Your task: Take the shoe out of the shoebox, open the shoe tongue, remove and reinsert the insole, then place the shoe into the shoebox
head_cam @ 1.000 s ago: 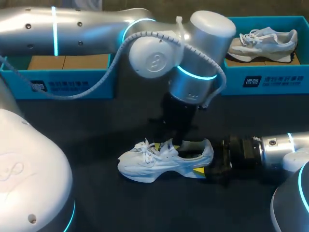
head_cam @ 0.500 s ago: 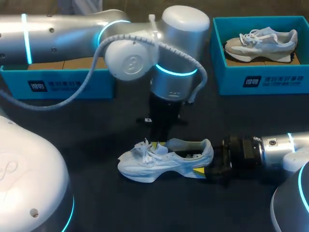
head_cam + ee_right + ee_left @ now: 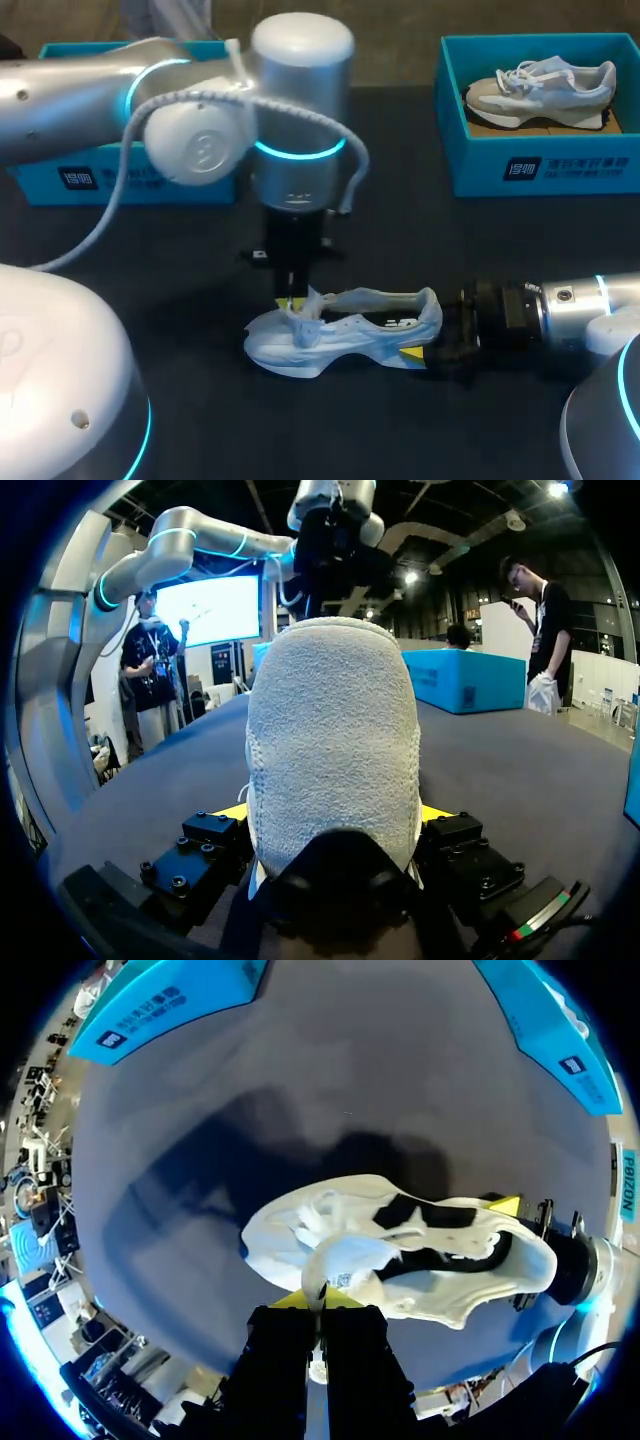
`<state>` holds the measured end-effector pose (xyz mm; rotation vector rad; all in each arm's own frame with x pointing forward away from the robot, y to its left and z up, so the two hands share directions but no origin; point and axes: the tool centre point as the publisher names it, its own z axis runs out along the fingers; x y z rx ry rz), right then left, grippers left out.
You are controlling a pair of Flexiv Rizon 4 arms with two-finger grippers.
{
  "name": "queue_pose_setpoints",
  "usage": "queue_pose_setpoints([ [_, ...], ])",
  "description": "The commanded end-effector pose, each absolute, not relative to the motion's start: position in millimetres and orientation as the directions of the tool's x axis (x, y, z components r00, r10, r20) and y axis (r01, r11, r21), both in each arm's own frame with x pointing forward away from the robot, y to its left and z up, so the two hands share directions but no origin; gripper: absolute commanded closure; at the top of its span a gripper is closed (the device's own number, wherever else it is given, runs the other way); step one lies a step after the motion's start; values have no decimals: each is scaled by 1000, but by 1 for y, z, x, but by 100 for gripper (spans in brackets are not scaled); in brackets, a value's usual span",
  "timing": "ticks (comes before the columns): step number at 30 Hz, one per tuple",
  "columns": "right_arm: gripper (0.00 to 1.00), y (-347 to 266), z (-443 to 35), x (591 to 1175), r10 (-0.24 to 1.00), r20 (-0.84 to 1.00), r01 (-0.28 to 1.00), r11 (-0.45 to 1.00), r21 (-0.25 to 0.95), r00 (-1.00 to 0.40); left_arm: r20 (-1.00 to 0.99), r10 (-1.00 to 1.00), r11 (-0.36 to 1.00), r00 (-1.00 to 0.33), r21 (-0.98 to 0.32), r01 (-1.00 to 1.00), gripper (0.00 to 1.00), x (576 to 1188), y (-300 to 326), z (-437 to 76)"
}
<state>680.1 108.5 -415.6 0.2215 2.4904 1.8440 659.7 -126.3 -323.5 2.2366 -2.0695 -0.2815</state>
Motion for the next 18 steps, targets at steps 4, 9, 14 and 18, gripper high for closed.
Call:
queue_pose_setpoints([
  [4,100,110,-416,680,137,56,94,287,953,-989,382,-909,-92,168,209,-974,100,659,-106,-340],
  [9,100,110,-416,680,137,56,94,287,953,-989,408,-893,-93,189,243,-965,100,662,-102,-353],
  [14,100,110,-416,680,137,56,94,287,953,-989,406,-891,-95,203,270,-958,100,663,-100,-366],
  [18,100,110,-416,680,137,56,94,287,953,-989,412,-888,-91,204,278,-956,87,660,-98,-372],
])
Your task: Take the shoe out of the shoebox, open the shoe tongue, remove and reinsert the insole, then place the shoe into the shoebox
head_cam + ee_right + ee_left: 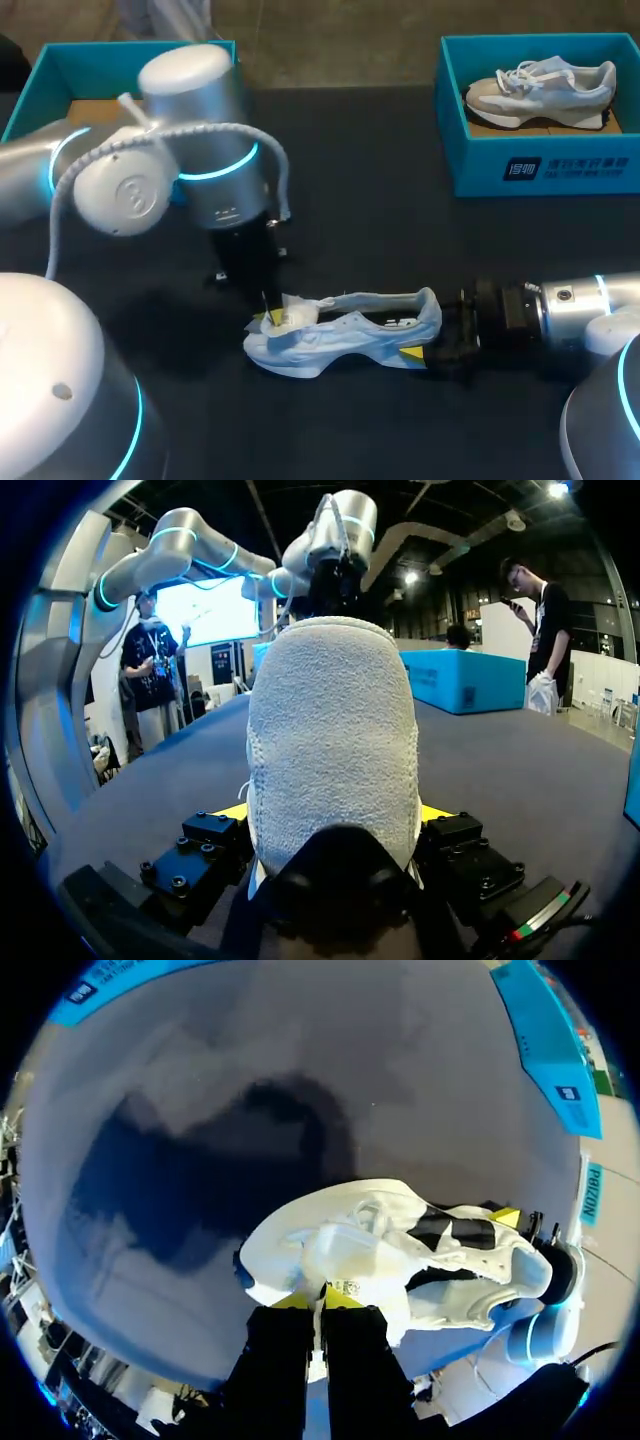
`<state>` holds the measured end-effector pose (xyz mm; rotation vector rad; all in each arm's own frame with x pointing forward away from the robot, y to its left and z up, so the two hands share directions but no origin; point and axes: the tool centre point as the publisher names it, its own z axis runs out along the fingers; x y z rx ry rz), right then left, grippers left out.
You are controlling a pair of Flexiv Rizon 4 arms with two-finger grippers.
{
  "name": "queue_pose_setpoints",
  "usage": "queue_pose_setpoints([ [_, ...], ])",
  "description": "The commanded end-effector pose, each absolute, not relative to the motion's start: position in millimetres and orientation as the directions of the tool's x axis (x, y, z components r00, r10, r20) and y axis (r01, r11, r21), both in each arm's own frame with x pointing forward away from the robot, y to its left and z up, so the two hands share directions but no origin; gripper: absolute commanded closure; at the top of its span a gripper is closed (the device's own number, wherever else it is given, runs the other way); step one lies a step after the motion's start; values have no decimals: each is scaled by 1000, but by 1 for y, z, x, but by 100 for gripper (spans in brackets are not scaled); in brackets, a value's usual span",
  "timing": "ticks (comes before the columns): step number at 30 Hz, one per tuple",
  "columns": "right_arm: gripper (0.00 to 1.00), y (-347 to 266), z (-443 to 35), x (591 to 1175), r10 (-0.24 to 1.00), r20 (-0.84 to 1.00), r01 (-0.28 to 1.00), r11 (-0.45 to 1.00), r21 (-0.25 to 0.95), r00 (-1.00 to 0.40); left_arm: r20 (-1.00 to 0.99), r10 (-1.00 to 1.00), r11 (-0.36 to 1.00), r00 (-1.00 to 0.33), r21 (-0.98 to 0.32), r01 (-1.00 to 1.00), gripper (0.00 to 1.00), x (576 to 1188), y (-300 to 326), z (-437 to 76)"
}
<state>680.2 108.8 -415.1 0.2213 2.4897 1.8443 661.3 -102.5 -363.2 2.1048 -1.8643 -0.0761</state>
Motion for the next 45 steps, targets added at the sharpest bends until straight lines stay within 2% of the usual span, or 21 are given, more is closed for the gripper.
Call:
queue_pose_setpoints([
  [1,100,110,-416,680,137,56,94,287,953,-989,421,-884,-86,204,283,-955,84,658,-96,-374],
  [3,100,110,-416,680,137,56,94,287,953,-989,426,-883,-79,198,281,-956,76,654,-94,-373],
  [4,100,110,-416,680,137,56,94,287,953,-989,428,-883,-73,192,279,-958,67,653,-93,-372],
  [7,100,110,-416,680,137,56,94,287,953,-989,431,-888,-60,159,235,-970,49,646,-89,-362],
  [8,100,110,-416,680,137,56,94,287,953,-989,431,-889,-60,154,223,-973,26,644,-88,-358],
  [10,100,110,-416,680,137,56,94,287,953,-989,436,-890,-59,136,185,-981,0,641,-85,-348],
  [18,100,110,-416,680,137,56,94,287,953,-989,455,-889,-24,47,55,-998,0,644,-85,-302],
  [25,100,110,-416,680,137,56,94,287,953,-989,414,-905,89,-93,-28,-996,0,654,-102,-265],
  [26,100,110,-416,680,137,56,94,287,953,-989,406,-907,109,-113,-32,-994,0,654,-105,-261],
  [28,100,110,-416,680,137,56,94,287,953,-989,373,-911,165,-176,-60,-984,22,655,-115,-251],
  [30,100,110,-416,680,137,56,94,287,953,-989,348,-905,234,-242,-67,-970,53,655,-122,-241],
  [31,100,110,-416,680,137,56,94,287,953,-989,332,-898,281,-288,-68,-957,63,656,-126,-237],
  [32,100,110,-416,680,137,56,94,287,953,-989,323,-889,319,-324,-71,-945,93,657,-129,-233],
  [33,100,110,-416,680,137,56,94,287,953,-989,300,-878,368,-373,-76,-927,100,657,-133,-230],
  [39,100,110,-416,680,137,56,94,287,953,-989,267,-757,600,-596,-75,-796,100,658,-145,-215],
  [45,100,110,-416,680,137,56,94,287,953,-989,228,-604,770,-764,-82,-633,100,643,-160,-209],
])
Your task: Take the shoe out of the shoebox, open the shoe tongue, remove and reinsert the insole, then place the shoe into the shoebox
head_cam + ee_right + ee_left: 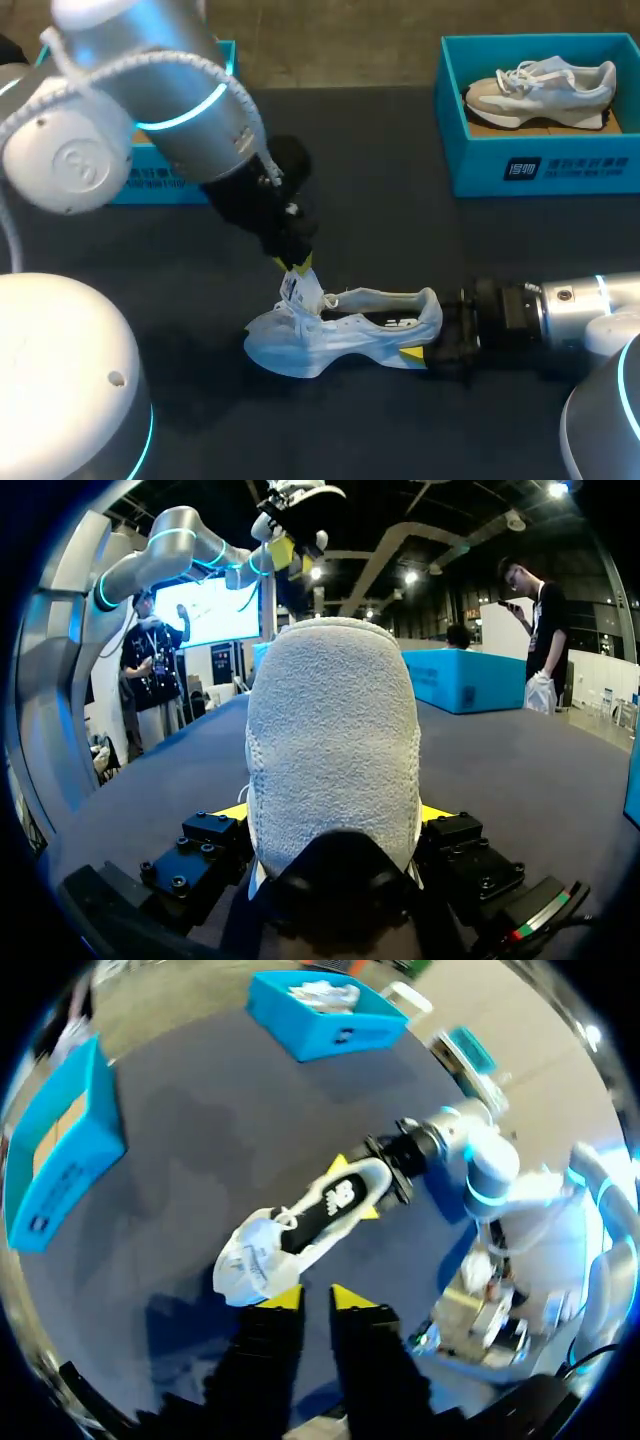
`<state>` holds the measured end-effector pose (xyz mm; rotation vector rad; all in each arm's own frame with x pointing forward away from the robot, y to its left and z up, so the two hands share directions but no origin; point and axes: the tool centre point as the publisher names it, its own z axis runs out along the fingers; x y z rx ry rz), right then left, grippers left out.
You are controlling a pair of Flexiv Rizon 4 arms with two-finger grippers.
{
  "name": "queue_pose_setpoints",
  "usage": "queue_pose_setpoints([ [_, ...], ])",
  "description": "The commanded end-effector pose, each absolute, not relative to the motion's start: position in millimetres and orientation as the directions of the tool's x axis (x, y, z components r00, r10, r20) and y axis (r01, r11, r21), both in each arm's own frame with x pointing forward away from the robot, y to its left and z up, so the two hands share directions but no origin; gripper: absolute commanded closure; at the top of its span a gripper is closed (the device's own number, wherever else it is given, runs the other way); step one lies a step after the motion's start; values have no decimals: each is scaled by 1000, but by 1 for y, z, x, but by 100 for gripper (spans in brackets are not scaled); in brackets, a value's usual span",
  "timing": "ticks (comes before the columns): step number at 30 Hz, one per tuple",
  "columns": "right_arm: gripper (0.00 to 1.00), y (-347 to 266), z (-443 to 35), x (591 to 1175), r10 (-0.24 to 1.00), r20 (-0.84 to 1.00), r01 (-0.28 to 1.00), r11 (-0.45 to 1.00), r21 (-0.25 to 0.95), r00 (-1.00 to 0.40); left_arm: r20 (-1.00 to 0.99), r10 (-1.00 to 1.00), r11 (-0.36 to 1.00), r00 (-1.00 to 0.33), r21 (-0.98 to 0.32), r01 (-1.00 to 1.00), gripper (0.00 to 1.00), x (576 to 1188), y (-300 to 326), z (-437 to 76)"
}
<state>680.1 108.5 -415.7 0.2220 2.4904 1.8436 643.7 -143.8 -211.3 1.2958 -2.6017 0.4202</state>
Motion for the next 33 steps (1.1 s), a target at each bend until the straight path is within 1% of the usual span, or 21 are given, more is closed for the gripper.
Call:
queue_pose_setpoints([
  [1,100,110,-416,680,137,56,94,287,953,-989,225,-577,793,-785,-76,-605,100,642,-162,-210],
  [4,100,110,-416,680,137,56,94,287,953,-989,249,-517,836,-819,-58,-546,100,640,-167,-213],
  [7,100,110,-416,680,137,56,94,287,953,-989,300,-505,844,-809,-23,-536,100,646,-169,-219],
  [20,100,110,-416,680,137,56,94,287,953,-989,283,-492,854,-823,-26,-519,100,650,-172,-221],
  [21,100,110,-416,680,137,56,94,287,953,-989,300,-404,897,-864,-53,-438,100,654,-175,-225],
  [23,100,110,-416,680,137,56,94,287,953,-989,318,-358,917,-878,-57,-395,100,659,-179,-232],
  [27,100,110,-416,680,137,56,94,287,953,-989,339,-181,958,-923,-151,-243,100,660,-185,-252],
  [33,100,110,-416,680,137,56,94,287,953,-989,344,-117,975,-932,-139,-174,100,659,-196,-273],
])
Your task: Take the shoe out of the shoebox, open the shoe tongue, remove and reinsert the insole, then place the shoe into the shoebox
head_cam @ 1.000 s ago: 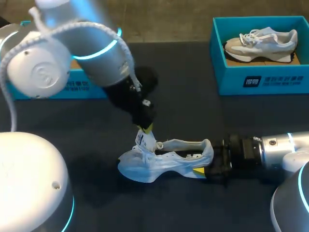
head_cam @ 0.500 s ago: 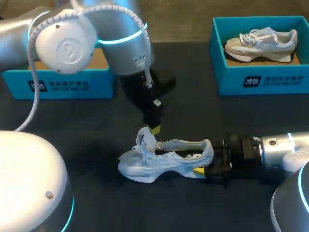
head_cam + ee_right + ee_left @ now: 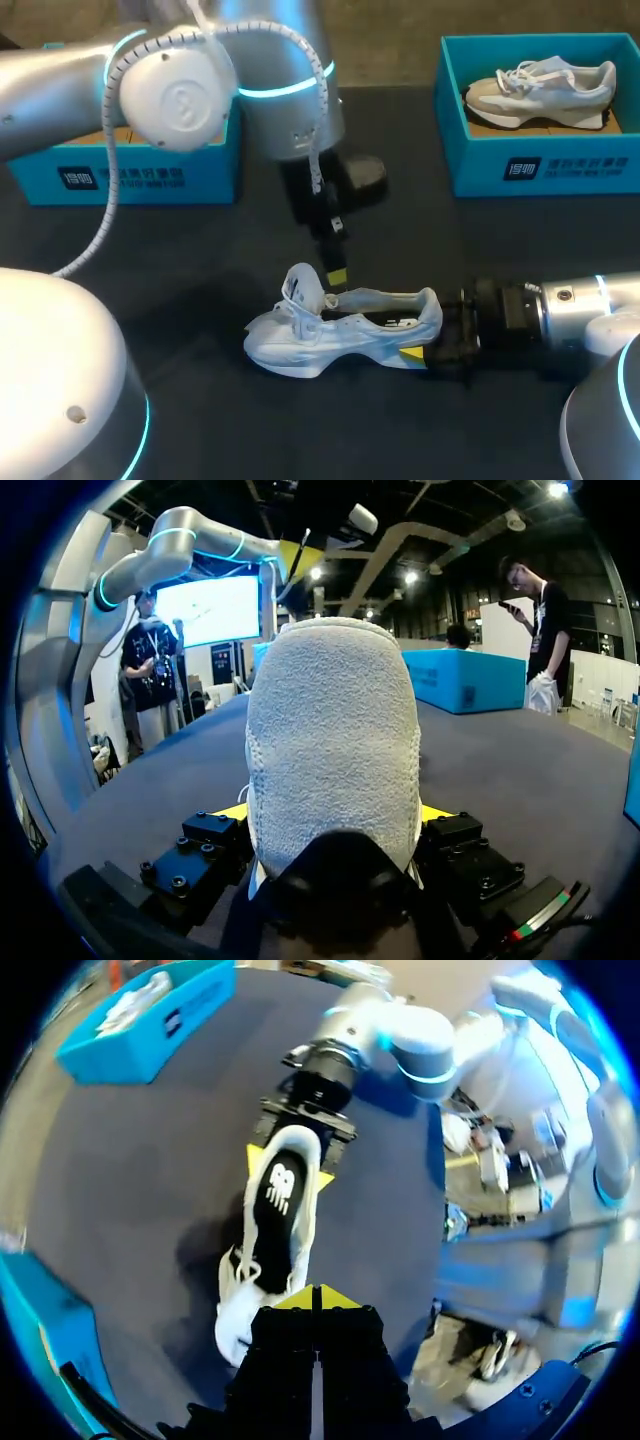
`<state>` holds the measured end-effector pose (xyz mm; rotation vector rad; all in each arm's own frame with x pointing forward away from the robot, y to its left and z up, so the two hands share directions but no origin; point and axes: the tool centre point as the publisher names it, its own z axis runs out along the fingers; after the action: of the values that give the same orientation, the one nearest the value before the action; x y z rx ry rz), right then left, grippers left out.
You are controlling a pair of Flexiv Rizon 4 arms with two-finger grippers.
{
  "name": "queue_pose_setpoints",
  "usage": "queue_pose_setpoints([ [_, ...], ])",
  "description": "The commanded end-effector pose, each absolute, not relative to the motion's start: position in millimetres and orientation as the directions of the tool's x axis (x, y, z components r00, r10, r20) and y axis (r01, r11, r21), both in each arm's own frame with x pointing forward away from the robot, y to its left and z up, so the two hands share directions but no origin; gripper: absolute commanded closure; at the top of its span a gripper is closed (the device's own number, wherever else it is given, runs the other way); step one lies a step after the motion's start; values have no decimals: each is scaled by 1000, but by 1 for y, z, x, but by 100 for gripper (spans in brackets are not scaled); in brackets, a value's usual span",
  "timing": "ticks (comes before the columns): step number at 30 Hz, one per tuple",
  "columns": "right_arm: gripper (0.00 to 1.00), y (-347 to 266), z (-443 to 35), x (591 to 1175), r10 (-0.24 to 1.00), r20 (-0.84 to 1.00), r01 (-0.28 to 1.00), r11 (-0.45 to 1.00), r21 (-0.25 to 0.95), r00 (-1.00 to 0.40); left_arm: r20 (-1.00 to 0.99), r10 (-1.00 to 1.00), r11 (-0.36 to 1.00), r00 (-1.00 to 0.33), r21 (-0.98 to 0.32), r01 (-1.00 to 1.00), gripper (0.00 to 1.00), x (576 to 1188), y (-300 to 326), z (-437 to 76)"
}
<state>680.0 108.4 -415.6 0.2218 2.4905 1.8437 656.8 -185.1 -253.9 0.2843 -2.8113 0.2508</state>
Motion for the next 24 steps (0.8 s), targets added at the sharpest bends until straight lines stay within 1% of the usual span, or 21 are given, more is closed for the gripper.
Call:
queue_pose_setpoints([
  [1,100,110,-416,680,137,56,94,287,953,-989,341,-101,978,-935,-140,-157,100,658,-198,-275],
  [6,100,110,-416,680,137,56,94,287,953,-989,329,-65,988,-942,-113,-107,100,655,-209,-289],
  [8,100,110,-416,680,137,56,94,287,953,-989,323,-20,989,-946,-131,-65,100,657,-209,-293],
  [24,100,110,-416,680,137,56,94,287,953,-989,323,-20,989,-946,-131,-65,100,657,-209,-293],
])
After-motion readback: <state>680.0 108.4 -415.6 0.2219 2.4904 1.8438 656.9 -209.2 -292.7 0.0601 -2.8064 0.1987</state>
